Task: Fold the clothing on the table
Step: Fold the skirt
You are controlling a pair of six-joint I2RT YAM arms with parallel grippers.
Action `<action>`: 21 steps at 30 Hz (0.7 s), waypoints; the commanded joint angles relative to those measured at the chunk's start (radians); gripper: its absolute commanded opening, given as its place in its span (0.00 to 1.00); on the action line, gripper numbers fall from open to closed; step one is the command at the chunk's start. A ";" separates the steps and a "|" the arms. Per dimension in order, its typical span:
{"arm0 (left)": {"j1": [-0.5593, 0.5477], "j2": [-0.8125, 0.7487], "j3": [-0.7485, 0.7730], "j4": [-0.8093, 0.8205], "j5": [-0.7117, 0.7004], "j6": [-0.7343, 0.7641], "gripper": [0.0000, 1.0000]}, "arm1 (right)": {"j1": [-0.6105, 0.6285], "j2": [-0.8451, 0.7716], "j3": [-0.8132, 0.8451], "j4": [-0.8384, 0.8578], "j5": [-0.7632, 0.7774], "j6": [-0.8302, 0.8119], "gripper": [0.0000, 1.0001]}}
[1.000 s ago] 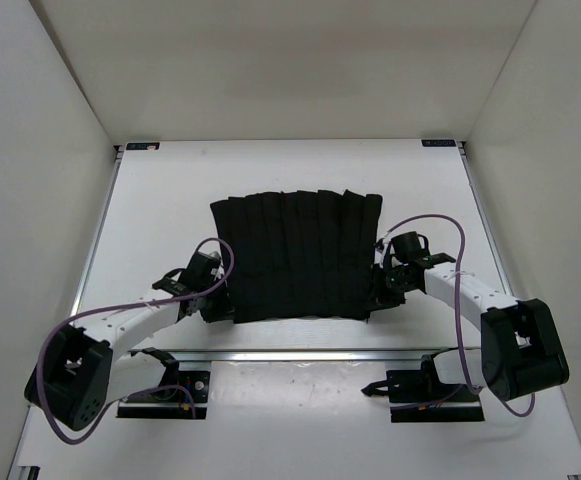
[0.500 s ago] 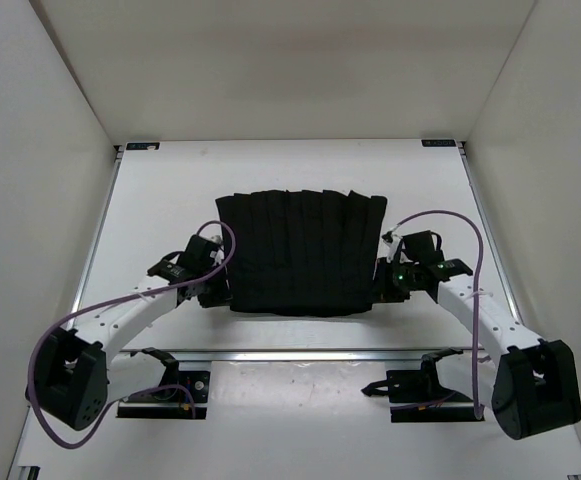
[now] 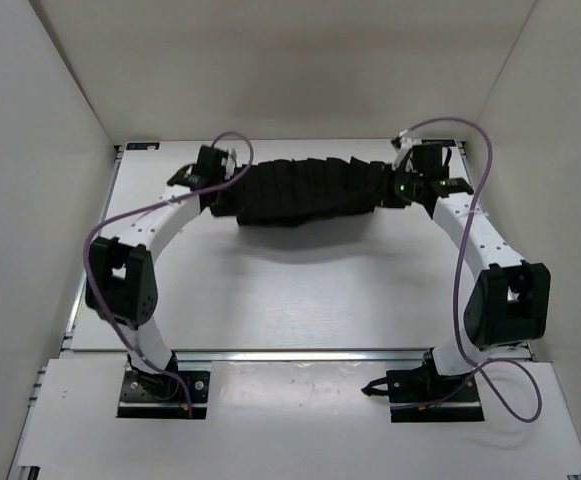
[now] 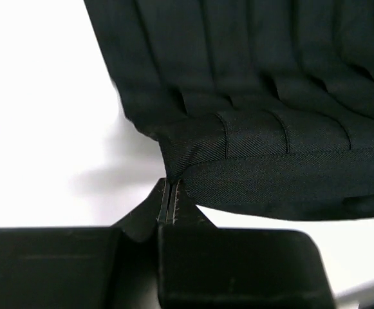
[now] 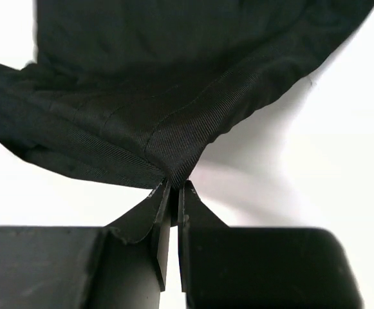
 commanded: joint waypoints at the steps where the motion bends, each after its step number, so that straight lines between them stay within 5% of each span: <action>1: 0.010 0.020 0.216 -0.022 -0.073 0.107 0.00 | -0.016 -0.008 0.162 0.064 0.085 -0.078 0.00; 4: -0.003 -0.021 0.235 -0.004 -0.111 0.121 0.00 | -0.014 -0.058 0.112 0.106 0.109 -0.082 0.00; 12: -0.128 -0.325 -0.269 -0.034 -0.178 0.080 0.00 | 0.017 -0.362 -0.393 0.051 0.076 -0.043 0.00; 18: -0.245 -0.566 -0.351 -0.181 -0.183 -0.083 0.00 | 0.177 -0.534 -0.409 -0.213 0.122 0.022 0.00; 21: -0.146 -0.525 -0.328 -0.145 -0.139 -0.075 0.00 | 0.121 -0.478 -0.366 -0.209 0.091 -0.022 0.00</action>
